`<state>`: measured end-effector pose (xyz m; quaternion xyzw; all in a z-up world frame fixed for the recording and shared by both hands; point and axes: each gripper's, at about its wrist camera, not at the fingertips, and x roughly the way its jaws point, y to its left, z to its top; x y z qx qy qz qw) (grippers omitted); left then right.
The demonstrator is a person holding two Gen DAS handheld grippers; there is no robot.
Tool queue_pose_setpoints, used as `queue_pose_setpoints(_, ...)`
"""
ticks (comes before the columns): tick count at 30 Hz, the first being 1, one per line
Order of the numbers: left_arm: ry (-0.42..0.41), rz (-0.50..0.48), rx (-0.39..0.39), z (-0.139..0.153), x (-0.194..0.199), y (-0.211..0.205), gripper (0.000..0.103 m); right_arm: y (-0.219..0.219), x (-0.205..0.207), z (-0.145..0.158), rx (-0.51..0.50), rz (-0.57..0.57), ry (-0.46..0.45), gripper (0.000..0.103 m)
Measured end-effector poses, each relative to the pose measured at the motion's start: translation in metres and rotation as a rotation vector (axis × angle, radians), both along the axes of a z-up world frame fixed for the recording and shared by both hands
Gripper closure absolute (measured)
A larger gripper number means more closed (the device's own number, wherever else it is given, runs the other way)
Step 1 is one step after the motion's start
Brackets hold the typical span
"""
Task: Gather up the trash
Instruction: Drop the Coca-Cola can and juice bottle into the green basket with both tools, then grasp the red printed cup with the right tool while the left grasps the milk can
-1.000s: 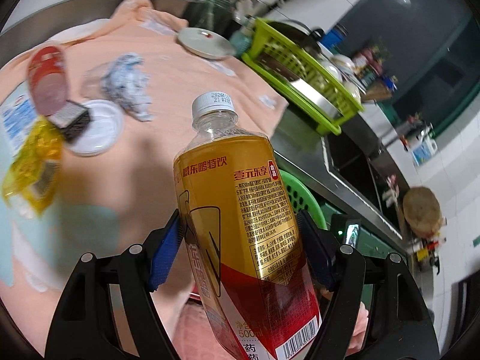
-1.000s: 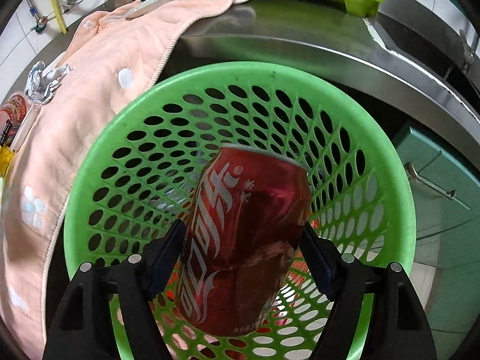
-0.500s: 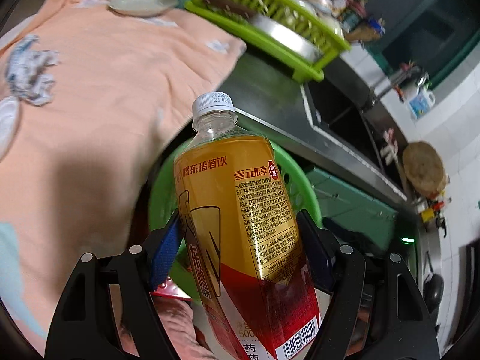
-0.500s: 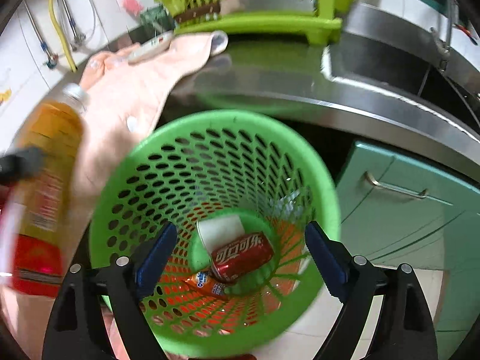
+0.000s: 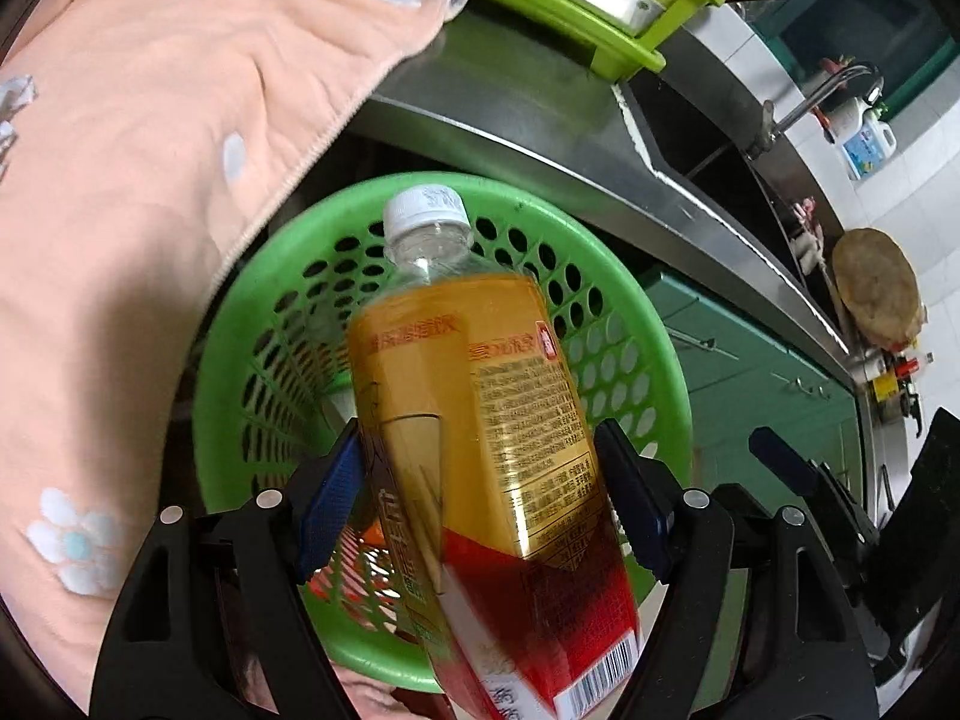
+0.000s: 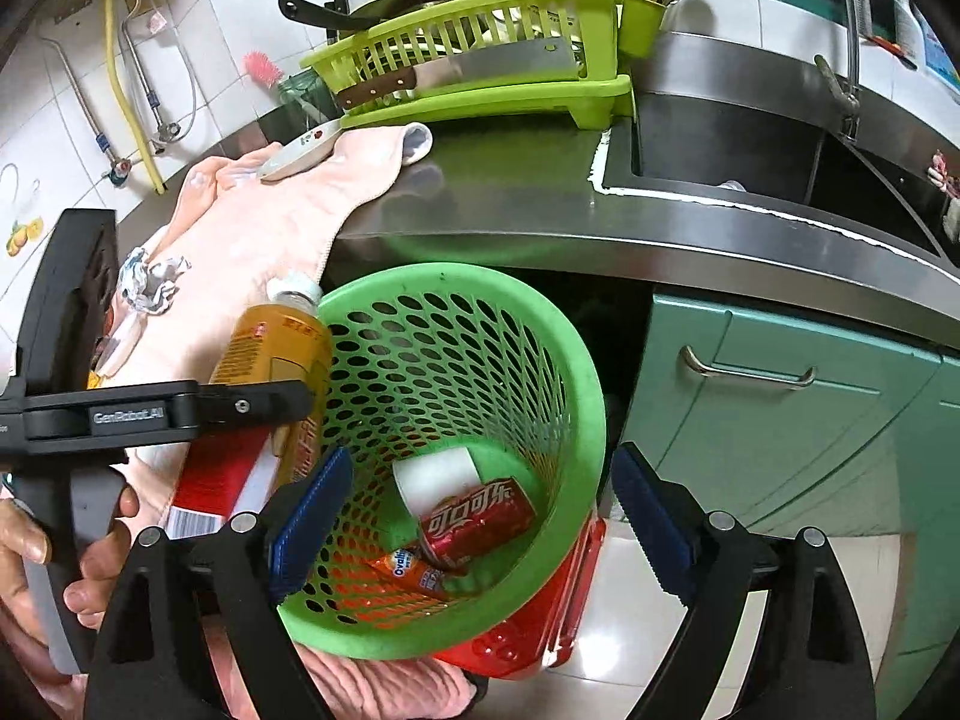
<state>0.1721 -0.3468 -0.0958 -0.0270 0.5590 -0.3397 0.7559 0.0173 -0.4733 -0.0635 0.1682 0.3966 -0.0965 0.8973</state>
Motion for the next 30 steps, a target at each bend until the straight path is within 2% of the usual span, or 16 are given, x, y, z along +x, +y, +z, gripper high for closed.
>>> queue_pose_setpoints(7, -0.044, -0.03, -0.002, 0.01, -0.008, 0.002, 0.024, 0.008, 0.001, 0.004, 0.003, 0.017, -0.007, 0.018)
queue_pose_setpoints(14, -0.134, -0.011, -0.016, 0.042, -0.018, 0.041, 0.024, 0.032, 0.012, 0.02, -0.018, 0.075, -0.029, 0.018)
queue_pose_setpoints(24, -0.262, 0.124, 0.015, 0.086, -0.019, 0.143, 0.024, 0.094, 0.051, 0.036, -0.002, 0.219, -0.047, 0.018)
queue_pose_setpoints(30, -0.334, 0.232, 0.058, 0.109, -0.021, 0.219, 0.024, 0.152, 0.084, 0.055, -0.012, 0.359, -0.073, 0.018)
